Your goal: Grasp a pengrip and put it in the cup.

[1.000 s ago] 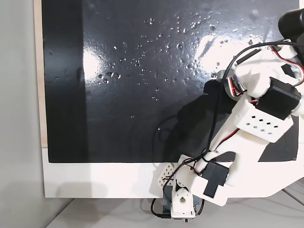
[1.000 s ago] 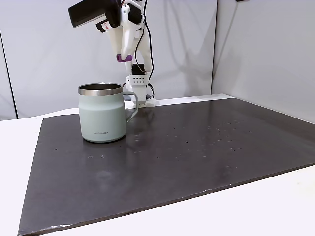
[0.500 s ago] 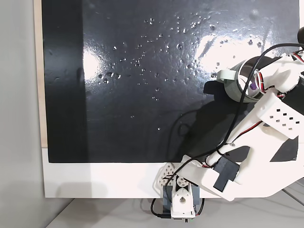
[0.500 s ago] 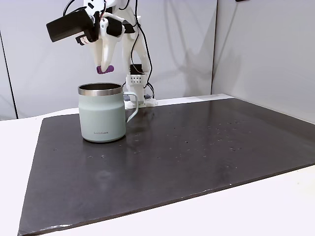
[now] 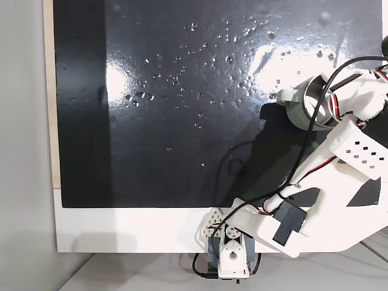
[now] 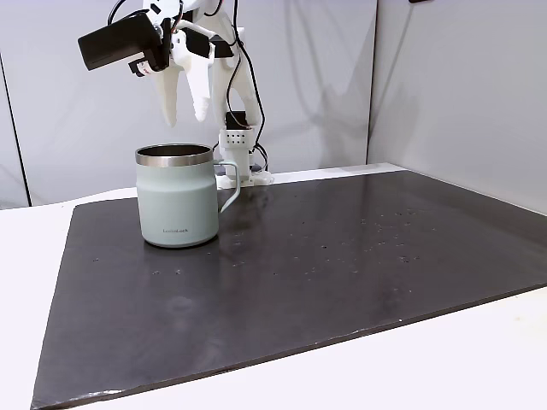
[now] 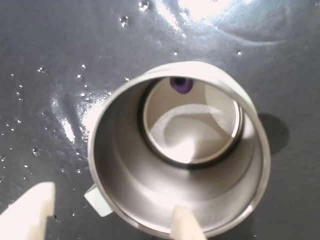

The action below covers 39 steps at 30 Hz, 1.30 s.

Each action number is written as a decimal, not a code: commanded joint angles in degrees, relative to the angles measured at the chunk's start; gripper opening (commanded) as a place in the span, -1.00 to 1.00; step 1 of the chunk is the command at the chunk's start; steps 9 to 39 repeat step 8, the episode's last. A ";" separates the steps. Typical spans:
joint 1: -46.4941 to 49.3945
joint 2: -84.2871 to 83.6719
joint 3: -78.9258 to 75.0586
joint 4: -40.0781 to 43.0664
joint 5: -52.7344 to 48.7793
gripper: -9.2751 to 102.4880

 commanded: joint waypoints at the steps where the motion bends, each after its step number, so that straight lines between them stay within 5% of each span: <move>1: 0.70 1.67 -3.25 0.79 -0.70 -0.31; 39: 0.62 1.67 -2.90 0.79 -0.88 -0.31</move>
